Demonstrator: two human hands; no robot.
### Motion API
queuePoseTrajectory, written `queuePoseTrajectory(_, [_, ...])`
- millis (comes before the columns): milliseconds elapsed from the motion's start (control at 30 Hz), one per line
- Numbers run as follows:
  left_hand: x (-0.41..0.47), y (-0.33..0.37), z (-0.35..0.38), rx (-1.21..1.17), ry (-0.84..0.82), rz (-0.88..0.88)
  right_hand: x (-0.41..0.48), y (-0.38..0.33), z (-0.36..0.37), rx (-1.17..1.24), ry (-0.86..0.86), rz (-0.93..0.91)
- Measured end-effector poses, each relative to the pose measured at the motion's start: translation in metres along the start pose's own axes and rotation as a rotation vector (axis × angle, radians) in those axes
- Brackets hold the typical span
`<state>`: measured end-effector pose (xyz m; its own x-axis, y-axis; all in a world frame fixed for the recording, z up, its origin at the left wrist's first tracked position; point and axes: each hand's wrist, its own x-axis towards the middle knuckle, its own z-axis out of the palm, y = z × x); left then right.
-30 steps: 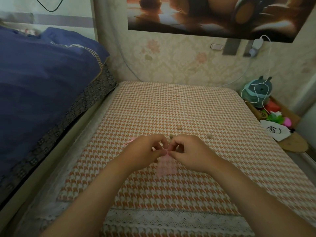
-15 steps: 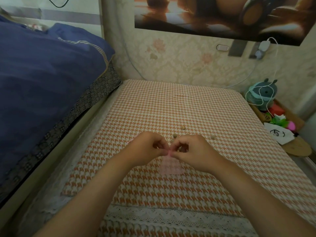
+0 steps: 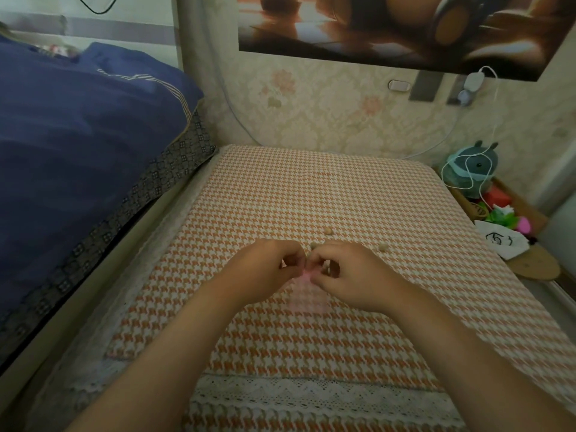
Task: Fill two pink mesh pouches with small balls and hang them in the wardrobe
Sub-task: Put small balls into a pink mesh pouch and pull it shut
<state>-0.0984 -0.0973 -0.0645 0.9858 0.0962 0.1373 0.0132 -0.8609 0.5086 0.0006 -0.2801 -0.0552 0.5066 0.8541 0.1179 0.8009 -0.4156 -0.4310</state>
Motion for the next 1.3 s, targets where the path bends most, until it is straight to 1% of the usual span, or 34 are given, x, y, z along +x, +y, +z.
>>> queuePoseTrajectory(100, [0.000,-0.001,0.001,-0.078,-0.015,0.010,-0.001,0.002,0.001,0.149,-0.035,0.087])
queuePoseTrajectory(133, [-0.001,-0.001,0.002,-0.080,-0.017,0.004,-0.002,0.002,0.000,0.138,-0.058,0.100])
queuePoseTrajectory(233, [-0.001,0.001,0.004,-0.048,-0.017,-0.001,-0.001,0.005,-0.004,-0.004,-0.116,0.113])
queuePoseTrajectory(300, [0.000,0.004,0.004,-0.027,-0.013,0.015,-0.001,0.005,-0.009,-0.045,-0.137,0.120])
queuePoseTrajectory(367, [0.001,0.005,0.005,-0.045,-0.024,0.025,-0.003,0.004,-0.011,-0.057,-0.128,0.098])
queuePoseTrajectory(467, [0.002,0.005,0.008,-0.131,-0.086,0.018,-0.007,0.002,-0.013,-0.093,-0.080,0.035])
queuePoseTrajectory(567, [0.003,0.004,0.011,-0.200,-0.113,0.009,-0.008,0.000,-0.014,-0.136,-0.053,-0.015])
queuePoseTrajectory(733, [0.001,-0.002,0.014,-0.176,-0.184,0.036,-0.009,-0.006,-0.012,-0.153,-0.047,-0.046])
queuePoseTrajectory(833, [0.001,-0.004,0.013,-0.146,-0.141,0.058,-0.008,-0.005,-0.005,-0.045,-0.071,-0.016])
queuePoseTrajectory(967, [-0.001,-0.008,0.009,-0.163,-0.085,0.057,-0.007,-0.006,-0.003,0.205,-0.109,0.116])
queuePoseTrajectory(1033, [-0.002,-0.008,0.007,-0.196,-0.093,0.048,-0.006,-0.004,-0.003,0.225,-0.140,0.136])
queuePoseTrajectory(1100, [-0.003,-0.005,0.006,-0.184,-0.133,0.045,-0.007,-0.001,-0.005,0.169,-0.147,0.128])
queuePoseTrajectory(1200, [-0.005,0.002,0.008,-0.181,-0.198,0.035,-0.007,-0.001,-0.012,-0.059,-0.140,0.047])
queuePoseTrajectory(1300, [-0.005,0.009,0.011,-0.315,-0.225,0.027,-0.008,-0.005,-0.018,-0.198,-0.105,-0.022])
